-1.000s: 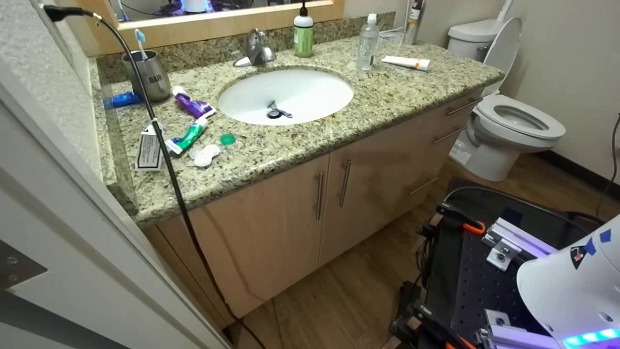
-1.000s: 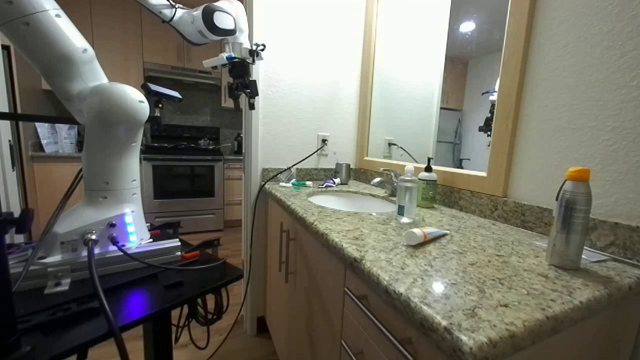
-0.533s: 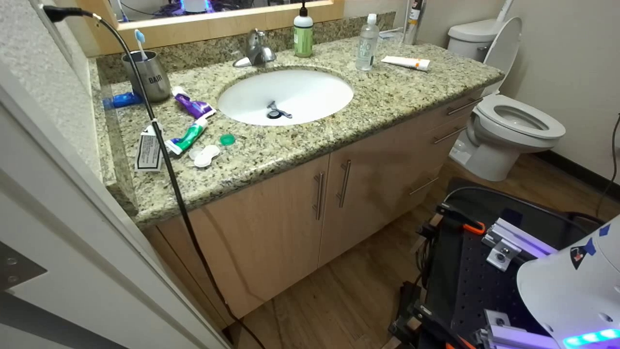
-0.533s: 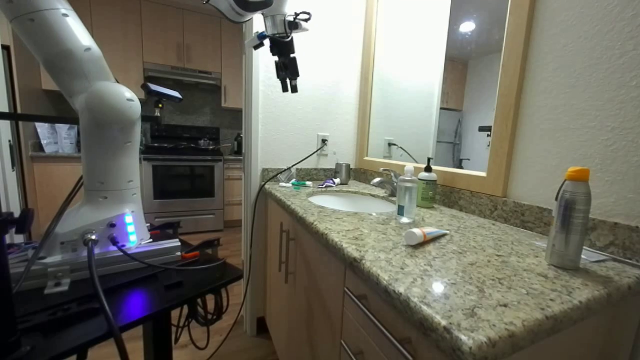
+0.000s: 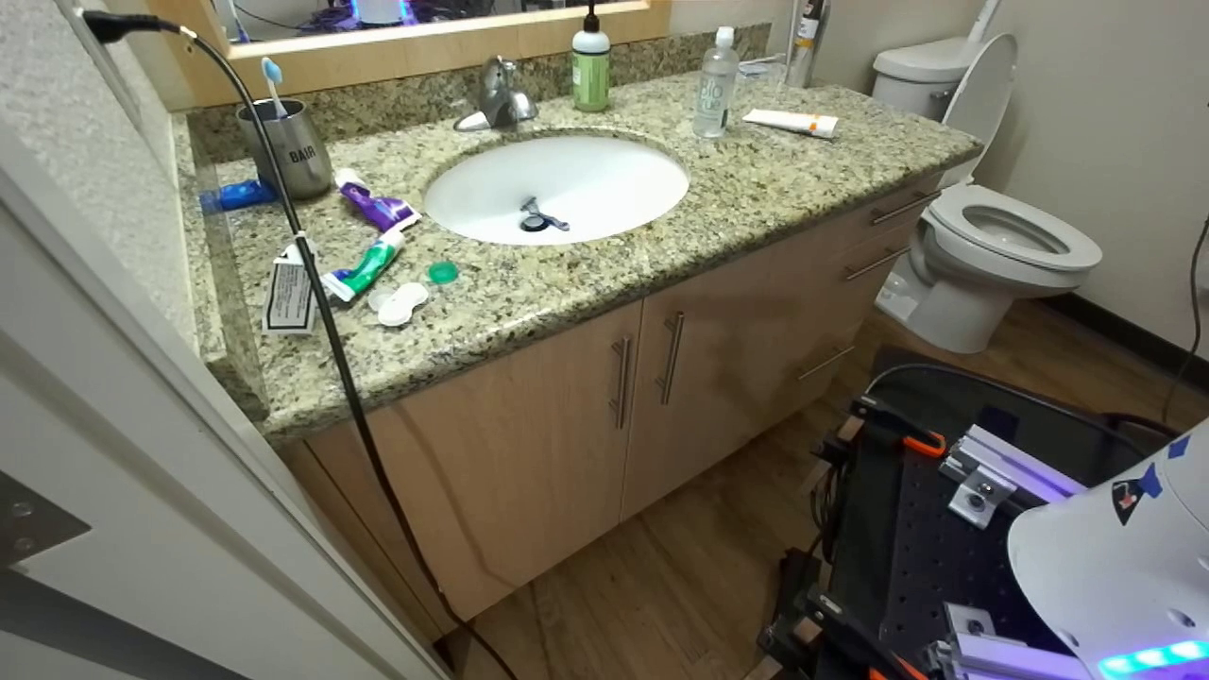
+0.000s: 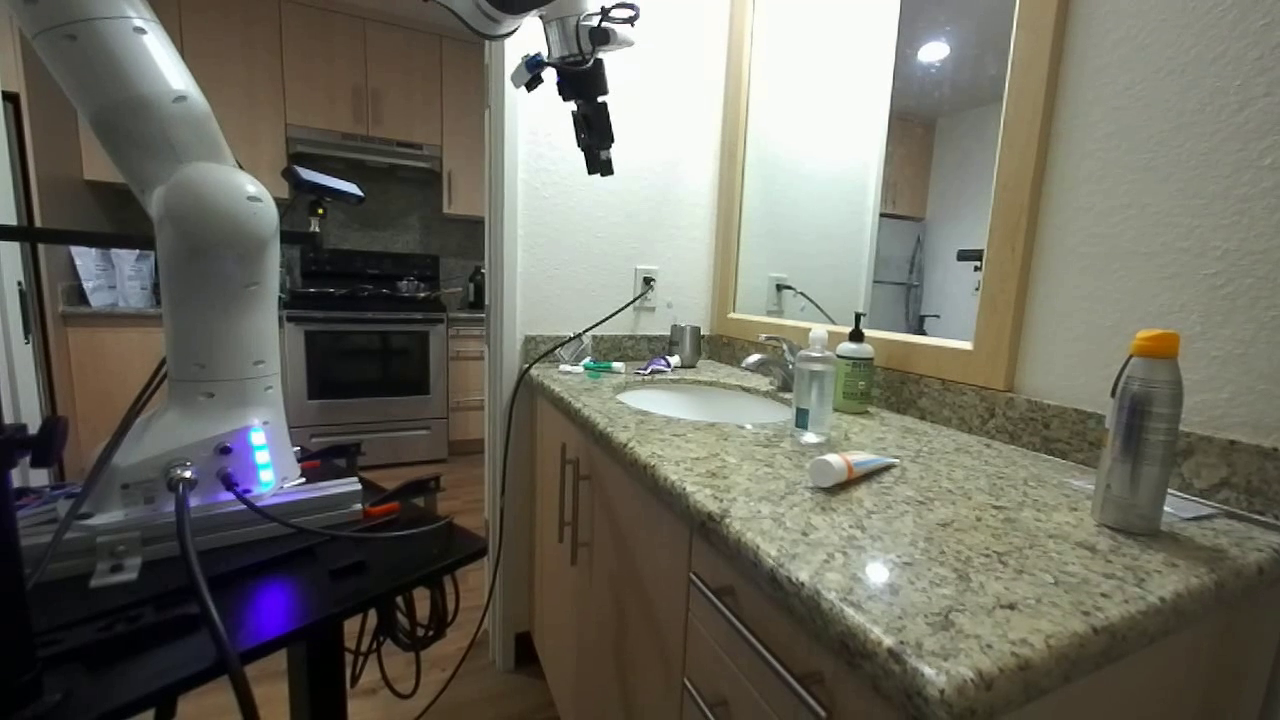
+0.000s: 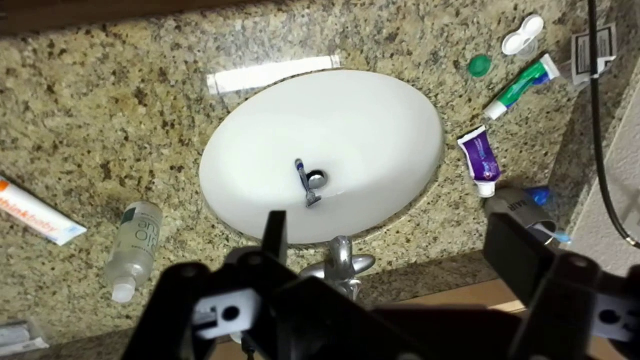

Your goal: Move the purple toothpaste to the right side of the countertop

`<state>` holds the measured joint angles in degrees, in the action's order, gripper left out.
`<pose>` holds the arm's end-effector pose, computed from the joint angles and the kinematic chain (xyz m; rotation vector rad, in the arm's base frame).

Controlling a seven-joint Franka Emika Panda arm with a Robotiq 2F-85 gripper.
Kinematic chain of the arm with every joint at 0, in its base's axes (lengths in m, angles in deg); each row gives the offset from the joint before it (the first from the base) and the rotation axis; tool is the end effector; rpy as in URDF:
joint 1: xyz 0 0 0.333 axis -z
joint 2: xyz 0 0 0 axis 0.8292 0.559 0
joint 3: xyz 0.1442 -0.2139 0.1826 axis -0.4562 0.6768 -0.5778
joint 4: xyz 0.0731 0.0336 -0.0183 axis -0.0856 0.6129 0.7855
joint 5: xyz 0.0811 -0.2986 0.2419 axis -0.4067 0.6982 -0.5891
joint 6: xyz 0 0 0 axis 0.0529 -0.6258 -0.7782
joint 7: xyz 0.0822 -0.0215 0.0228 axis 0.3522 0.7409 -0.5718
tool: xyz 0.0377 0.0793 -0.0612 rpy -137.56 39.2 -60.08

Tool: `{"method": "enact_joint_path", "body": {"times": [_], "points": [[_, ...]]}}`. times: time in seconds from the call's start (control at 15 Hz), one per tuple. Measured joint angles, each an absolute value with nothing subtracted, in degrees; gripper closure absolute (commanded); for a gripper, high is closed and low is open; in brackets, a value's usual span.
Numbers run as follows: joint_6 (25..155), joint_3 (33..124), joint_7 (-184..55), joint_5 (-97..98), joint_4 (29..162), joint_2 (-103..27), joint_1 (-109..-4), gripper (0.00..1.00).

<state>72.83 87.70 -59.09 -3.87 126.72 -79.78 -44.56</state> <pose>0.4055 -0.2050 0.6008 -2.8722 0.9039 -0.5081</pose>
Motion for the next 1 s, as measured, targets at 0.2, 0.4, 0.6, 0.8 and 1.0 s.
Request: {"method": "enact_joint_path", "body": {"times": [0.2, 0.4, 0.6, 0.8, 1.0], "points": [[75.01, 82.56, -45.42, -4.25, 128.14, -75.3, -44.73, 0.0], [79.91, 77.15, -37.36, -4.02, 131.61, -71.8, -46.22, 0.0], [83.53, 74.12, -33.51, -2.26, 133.92, -70.48, -47.2, 0.0], [83.57, 73.94, -33.33, -2.16, 134.03, -70.54, -47.2, 0.0], [85.91, 74.56, -38.84, -5.66, 133.74, -69.43, -48.42, 0.0]]}}
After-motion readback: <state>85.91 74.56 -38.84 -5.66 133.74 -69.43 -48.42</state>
